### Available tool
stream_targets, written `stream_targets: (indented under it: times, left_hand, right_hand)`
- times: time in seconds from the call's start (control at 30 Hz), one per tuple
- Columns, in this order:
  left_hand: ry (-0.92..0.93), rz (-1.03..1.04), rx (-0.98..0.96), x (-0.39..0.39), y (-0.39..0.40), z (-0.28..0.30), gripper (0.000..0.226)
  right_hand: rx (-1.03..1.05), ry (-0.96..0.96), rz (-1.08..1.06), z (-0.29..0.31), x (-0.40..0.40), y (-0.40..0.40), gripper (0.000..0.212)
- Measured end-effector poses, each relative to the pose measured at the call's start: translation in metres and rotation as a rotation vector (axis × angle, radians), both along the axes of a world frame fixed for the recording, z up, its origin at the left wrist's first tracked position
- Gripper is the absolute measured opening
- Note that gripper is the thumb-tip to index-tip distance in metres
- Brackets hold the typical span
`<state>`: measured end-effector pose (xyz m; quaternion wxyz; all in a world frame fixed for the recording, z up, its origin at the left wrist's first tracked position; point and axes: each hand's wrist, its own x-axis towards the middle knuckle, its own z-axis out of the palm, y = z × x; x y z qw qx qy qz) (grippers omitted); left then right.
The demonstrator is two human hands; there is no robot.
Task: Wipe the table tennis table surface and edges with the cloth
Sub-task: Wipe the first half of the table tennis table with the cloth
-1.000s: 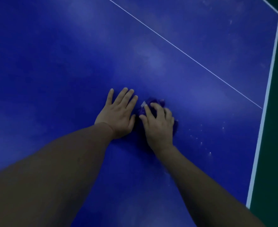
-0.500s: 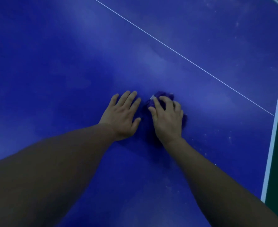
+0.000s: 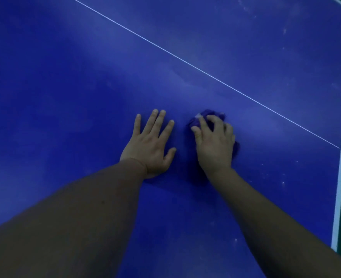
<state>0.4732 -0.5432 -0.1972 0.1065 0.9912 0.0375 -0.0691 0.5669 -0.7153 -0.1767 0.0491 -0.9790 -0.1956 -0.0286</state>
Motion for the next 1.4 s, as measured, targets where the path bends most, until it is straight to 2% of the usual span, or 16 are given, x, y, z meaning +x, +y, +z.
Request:
stream_targets:
  times: [0.13, 0.27, 0.37, 0.47, 0.57, 0.67, 0.8, 0.9, 1.03, 1.13, 1.3, 1.4]
  left_hand:
    - [-0.005, 0.007, -0.003, 0.0, 0.0, -0.003, 0.079]
    - [-0.027, 0.005, 0.008, 0.0, -0.002, -0.002, 0.078]
    - [-0.014, -0.002, 0.017, 0.001, -0.002, 0.0, 0.078]
    - [0.004, -0.002, 0.026, 0.002, -0.003, 0.002, 0.079]
    - [0.037, 0.016, -0.009, 0.003, -0.002, 0.006, 0.082]
    - [0.051, 0.113, -0.08, 0.015, -0.007, 0.013, 0.079]
    - [-0.003, 0.209, -0.102, 0.035, -0.037, 0.015, 0.075]
    - [-0.037, 0.191, -0.09, 0.041, -0.058, 0.005, 0.076]
    - [-0.08, 0.208, -0.079, 0.043, -0.058, 0.001, 0.073]
    - [-0.065, 0.205, -0.075, 0.044, -0.06, 0.002, 0.073]
    - [-0.049, 0.209, -0.067, 0.043, -0.061, 0.003, 0.073]
    - [-0.047, 0.199, -0.069, 0.043, -0.062, 0.004, 0.073]
  right_hand:
    - [0.045, 0.036, -0.243, -0.001, 0.013, -0.025, 0.047]
    - [0.058, -0.016, -0.106, -0.003, -0.021, 0.001, 0.046]
    - [0.006, 0.014, -0.006, -0.002, 0.006, 0.025, 0.05]
    - [-0.037, 0.026, -0.131, 0.0, 0.04, 0.008, 0.051]
    - [-0.025, 0.032, -0.28, 0.002, 0.031, -0.013, 0.052]
    - [-0.009, 0.03, -0.203, -0.003, 0.0, 0.001, 0.05]
    - [-0.013, 0.02, -0.119, -0.002, 0.044, 0.029, 0.05]
    - [-0.054, -0.006, -0.245, -0.005, 0.084, 0.015, 0.051]
    - [0.03, -0.049, -0.447, -0.01, 0.066, -0.005, 0.05]
    - [0.06, -0.03, -0.404, -0.009, 0.054, 0.011, 0.05]
    - [-0.019, 0.01, -0.204, -0.003, 0.111, 0.044, 0.051]
    - [0.025, -0.004, -0.355, -0.002, 0.125, 0.01, 0.05]
